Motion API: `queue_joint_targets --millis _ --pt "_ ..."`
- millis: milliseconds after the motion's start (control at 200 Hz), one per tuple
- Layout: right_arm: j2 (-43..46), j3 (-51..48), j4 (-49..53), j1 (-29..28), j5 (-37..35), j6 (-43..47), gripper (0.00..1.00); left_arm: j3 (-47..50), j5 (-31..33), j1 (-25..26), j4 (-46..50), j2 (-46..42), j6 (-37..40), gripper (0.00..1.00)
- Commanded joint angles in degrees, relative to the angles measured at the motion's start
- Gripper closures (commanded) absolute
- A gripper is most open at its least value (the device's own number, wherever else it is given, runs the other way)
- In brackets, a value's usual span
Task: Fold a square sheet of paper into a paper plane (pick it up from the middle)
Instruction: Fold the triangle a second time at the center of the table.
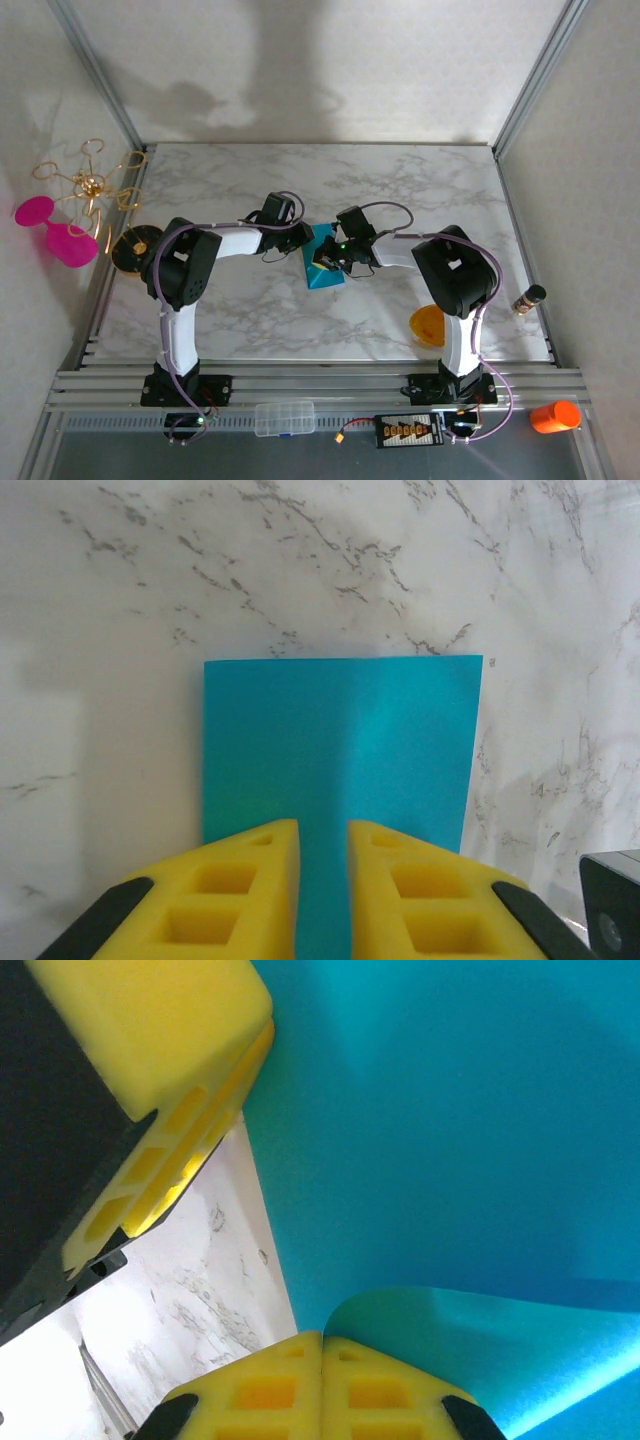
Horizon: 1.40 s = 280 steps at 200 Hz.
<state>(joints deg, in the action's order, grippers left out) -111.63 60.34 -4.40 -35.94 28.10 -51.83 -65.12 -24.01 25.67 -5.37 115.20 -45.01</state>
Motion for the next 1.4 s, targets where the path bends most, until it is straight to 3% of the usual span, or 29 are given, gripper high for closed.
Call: queue_joint_targets --millis 0,1397 --pt "-1.3 1.5 -0.6 -0.6 -0.9 -0.1 1.00 1.6 1.2 0.3 2.3 1.6 -0.6 0.79" --pt "-2.9 2.2 -0.5 -0.7 -1.5 -1.2 1.00 1.9 1.0 0.4 2.2 1.6 -0.8 0.79"
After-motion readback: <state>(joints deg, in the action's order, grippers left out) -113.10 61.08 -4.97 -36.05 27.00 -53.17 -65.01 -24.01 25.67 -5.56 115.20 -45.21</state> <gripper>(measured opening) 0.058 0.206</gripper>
